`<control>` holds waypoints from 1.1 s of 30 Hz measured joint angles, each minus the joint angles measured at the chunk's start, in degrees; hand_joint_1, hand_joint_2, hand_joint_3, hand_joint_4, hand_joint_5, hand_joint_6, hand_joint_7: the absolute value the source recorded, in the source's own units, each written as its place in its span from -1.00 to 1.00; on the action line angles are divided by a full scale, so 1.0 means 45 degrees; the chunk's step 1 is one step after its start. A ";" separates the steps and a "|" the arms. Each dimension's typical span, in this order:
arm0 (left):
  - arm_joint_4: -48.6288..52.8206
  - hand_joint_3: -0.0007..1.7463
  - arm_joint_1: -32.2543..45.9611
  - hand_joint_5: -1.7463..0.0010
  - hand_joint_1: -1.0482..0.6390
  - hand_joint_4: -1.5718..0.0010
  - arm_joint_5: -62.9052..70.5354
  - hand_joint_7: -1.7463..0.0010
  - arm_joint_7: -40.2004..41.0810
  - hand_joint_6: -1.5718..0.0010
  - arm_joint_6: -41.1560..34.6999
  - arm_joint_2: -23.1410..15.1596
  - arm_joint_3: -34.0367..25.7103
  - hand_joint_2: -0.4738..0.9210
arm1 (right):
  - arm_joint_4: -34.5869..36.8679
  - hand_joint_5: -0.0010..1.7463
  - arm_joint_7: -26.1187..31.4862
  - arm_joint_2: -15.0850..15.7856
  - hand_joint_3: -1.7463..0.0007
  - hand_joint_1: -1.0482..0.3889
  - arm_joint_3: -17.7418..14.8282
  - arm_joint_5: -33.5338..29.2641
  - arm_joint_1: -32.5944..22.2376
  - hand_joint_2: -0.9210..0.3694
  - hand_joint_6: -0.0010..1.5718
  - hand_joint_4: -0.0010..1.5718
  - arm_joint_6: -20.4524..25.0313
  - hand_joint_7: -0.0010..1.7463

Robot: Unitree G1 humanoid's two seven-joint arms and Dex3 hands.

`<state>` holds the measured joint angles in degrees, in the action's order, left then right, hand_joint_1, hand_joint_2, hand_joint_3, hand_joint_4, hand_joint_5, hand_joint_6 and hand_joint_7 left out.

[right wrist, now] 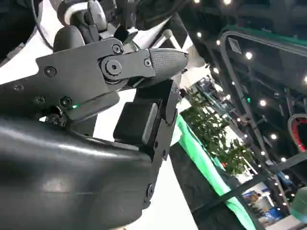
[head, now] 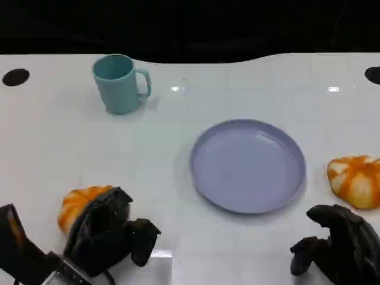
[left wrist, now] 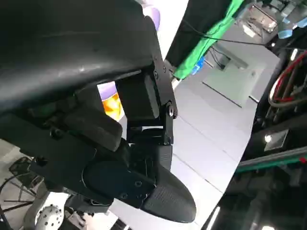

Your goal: Grasp the bread from the table and place it into the plate.

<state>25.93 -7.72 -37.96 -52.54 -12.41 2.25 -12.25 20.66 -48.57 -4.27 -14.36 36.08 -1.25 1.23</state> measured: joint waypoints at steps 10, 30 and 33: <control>-0.0099 -0.99 0.0016 -0.22 -1.00 -1.00 -0.0021 0.13 0.0021 -1.00 -0.0185 0.0004 -0.0100 0.71 | -0.0080 -0.34 0.0121 0.0004 0.71 -0.33 0.0066 -0.0010 0.0001 -1.00 1.00 1.00 0.0172 -0.80; -0.0162 -0.97 0.0126 0.16 -1.00 -0.90 0.0874 0.68 0.0109 -0.93 0.1802 0.0128 -0.0002 0.96 | -0.0239 -0.34 0.0148 0.0029 0.73 -0.34 0.0121 -0.0028 -0.0016 -1.00 1.00 1.00 0.0185 -0.79; -0.0191 -0.88 0.0138 0.11 -1.00 -0.74 0.1951 0.69 0.0228 -0.81 0.3923 0.0032 0.0132 1.00 | -0.0241 -0.35 0.0148 0.0029 0.74 -0.34 0.0129 -0.0027 -0.0032 -1.00 1.00 1.00 0.0186 -0.79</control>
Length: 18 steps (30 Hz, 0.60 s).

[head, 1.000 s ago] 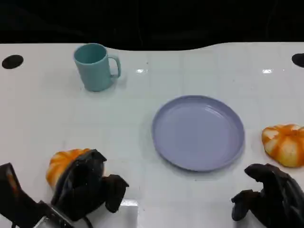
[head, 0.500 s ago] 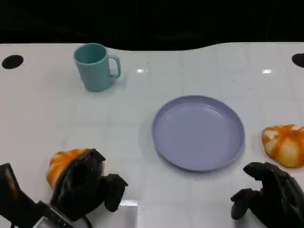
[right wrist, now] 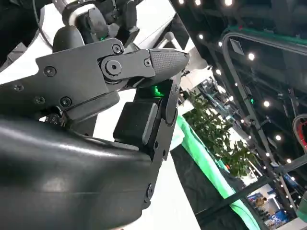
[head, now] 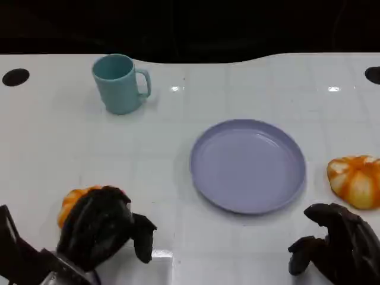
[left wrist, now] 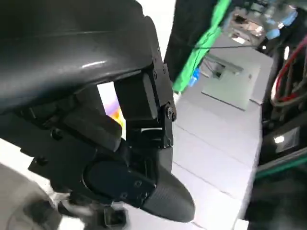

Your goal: Grasp the bread from the table and place it into the plate.

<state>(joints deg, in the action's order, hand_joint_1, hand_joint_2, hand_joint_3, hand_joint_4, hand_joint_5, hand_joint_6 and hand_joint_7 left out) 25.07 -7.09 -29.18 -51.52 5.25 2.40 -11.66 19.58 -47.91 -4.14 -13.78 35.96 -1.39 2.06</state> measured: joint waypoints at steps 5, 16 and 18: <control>-0.0438 -0.75 0.0171 -0.26 -1.00 -0.17 0.1861 0.17 0.0792 0.01 0.2655 -0.0393 0.0411 1.00 | -0.0009 -0.37 -0.0031 0.0000 0.69 -0.33 -0.0010 0.0038 -0.0011 -1.00 1.00 1.00 0.0001 -0.81; -0.3735 -0.79 0.1050 -0.98 -1.00 0.95 0.8045 -0.39 0.5366 1.00 0.5000 -0.2557 0.1232 1.00 | -0.0155 -0.32 0.0026 0.0050 0.70 -0.33 -0.0021 0.0041 -0.0080 -1.00 1.00 1.00 0.0081 -0.77; -0.4658 -0.78 0.1337 -0.96 -1.00 0.99 0.9627 -0.26 0.6291 1.00 0.4997 -0.3037 0.1307 1.00 | -0.0238 -0.33 0.0127 0.0051 0.68 -0.32 -0.0014 0.0039 -0.0118 -1.00 1.00 1.00 0.0123 -0.78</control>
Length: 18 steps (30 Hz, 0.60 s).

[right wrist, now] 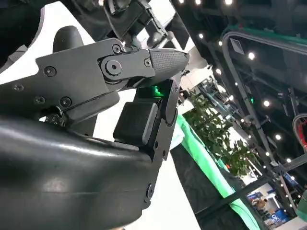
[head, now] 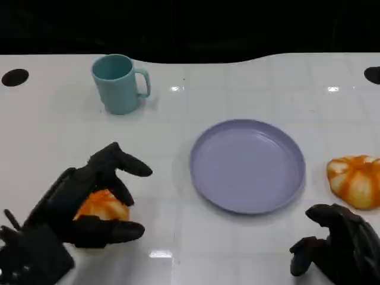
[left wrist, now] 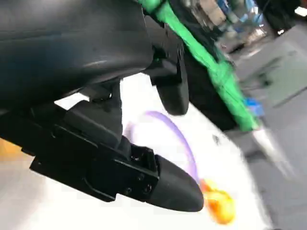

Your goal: Grasp the bread from the table and place it into the plate.

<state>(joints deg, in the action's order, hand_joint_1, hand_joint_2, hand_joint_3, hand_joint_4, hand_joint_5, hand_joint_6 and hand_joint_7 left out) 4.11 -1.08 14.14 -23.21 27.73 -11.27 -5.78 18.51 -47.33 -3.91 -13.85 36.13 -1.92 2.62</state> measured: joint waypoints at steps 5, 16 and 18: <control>-0.2069 -0.78 0.0598 -0.79 -1.00 1.00 0.3094 0.30 0.1192 1.00 -0.0938 -0.0994 0.0388 1.00 | 0.0018 -0.34 -0.0036 0.0007 0.67 -0.34 0.0015 0.0001 -0.0024 -1.00 1.00 1.00 0.0010 -0.79; -0.3834 -0.94 0.0833 -0.68 -1.00 1.00 0.8405 0.60 0.1516 1.00 -0.3952 -0.2333 0.2168 0.87 | -0.0068 -0.34 -0.0023 0.0020 0.69 -0.33 0.0018 0.0004 -0.0063 -1.00 1.00 1.00 0.0053 -0.79; -0.3839 -0.95 0.0654 -0.68 -1.00 1.00 0.8934 0.55 0.1309 1.00 -0.4484 -0.2492 0.2505 0.86 | -0.0131 -0.34 -0.0005 0.0020 0.68 -0.34 0.0033 -0.0007 -0.0099 -1.00 1.00 1.00 0.0059 -0.79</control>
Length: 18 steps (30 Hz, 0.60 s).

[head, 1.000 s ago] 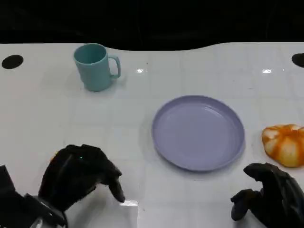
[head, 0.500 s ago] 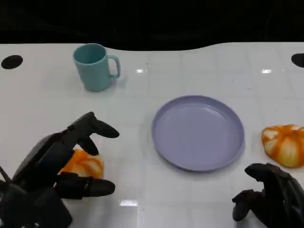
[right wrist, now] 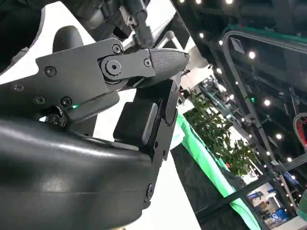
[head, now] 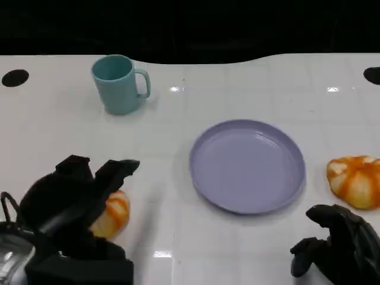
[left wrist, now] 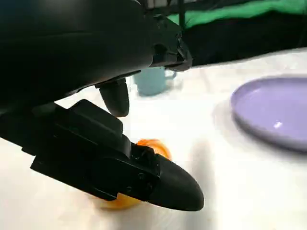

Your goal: Grasp the bread from the table and place it into the plate.

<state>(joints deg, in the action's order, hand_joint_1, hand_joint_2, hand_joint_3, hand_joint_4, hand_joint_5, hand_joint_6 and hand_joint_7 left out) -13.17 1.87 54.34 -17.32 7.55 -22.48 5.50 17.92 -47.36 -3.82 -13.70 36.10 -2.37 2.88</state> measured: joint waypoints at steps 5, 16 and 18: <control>0.0440 -0.98 -0.0688 -0.65 -1.00 1.00 0.1538 0.26 -0.0113 1.00 -0.1318 -0.0140 0.0987 0.75 | -0.0073 -0.32 0.0013 0.0000 0.69 -0.36 0.0058 -0.0039 -0.0034 -1.00 1.00 1.00 -0.0047 -0.77; 0.2769 -0.99 -0.1765 -0.70 -1.00 1.00 0.2472 -0.01 0.0422 1.00 -0.2283 -0.0260 0.2404 0.66 | -0.0354 -0.29 0.0169 0.0001 0.69 -0.36 0.0164 -0.0056 -0.0214 -1.00 1.00 1.00 -0.0157 -0.73; 0.3216 -0.99 -0.2031 -0.75 -1.00 1.00 0.2472 -0.11 0.0464 1.00 -0.2345 -0.0290 0.2594 0.63 | -0.0390 -0.28 0.0243 0.0005 0.69 -0.36 0.0175 -0.0058 -0.0239 -1.00 1.00 1.00 -0.0154 -0.72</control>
<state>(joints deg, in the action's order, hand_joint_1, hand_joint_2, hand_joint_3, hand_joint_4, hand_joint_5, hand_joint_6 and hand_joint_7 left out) 1.31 -7.27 65.47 -15.23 -3.00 -23.79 17.17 16.16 -46.27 -3.80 -12.91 35.84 -3.44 2.19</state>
